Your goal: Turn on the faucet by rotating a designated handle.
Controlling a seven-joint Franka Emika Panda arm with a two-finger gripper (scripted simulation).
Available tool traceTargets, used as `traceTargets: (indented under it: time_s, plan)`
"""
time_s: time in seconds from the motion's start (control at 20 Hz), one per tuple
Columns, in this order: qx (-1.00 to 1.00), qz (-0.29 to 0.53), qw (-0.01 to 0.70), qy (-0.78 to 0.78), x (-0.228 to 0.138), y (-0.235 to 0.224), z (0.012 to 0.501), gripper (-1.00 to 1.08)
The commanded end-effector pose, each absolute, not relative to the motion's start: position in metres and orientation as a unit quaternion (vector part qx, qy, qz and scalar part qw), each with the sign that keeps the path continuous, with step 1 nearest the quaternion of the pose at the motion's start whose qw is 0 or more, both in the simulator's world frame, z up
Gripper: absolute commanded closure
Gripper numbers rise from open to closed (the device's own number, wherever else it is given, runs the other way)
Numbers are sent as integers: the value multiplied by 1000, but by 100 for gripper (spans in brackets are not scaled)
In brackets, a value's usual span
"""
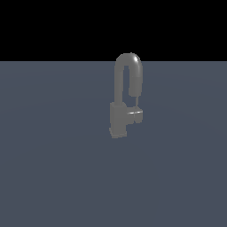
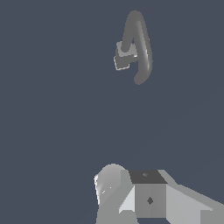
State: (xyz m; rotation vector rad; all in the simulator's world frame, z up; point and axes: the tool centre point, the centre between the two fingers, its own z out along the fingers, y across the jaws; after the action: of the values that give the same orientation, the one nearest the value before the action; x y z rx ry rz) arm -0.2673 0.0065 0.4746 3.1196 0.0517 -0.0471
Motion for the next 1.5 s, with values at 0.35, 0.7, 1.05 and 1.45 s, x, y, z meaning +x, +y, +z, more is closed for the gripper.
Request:
traceTargets:
  time_s: [0.35,0.7,1.05,1.45]
  plan:
    - [1000,-23,5,10,-261,7,474,108]
    - [999,-47,-14,-9,-241,7,472,108]
    - [994,-87,-45,-42,-208,5,467,108]
    - [982,-142,-88,-86,-165,0,455,108]
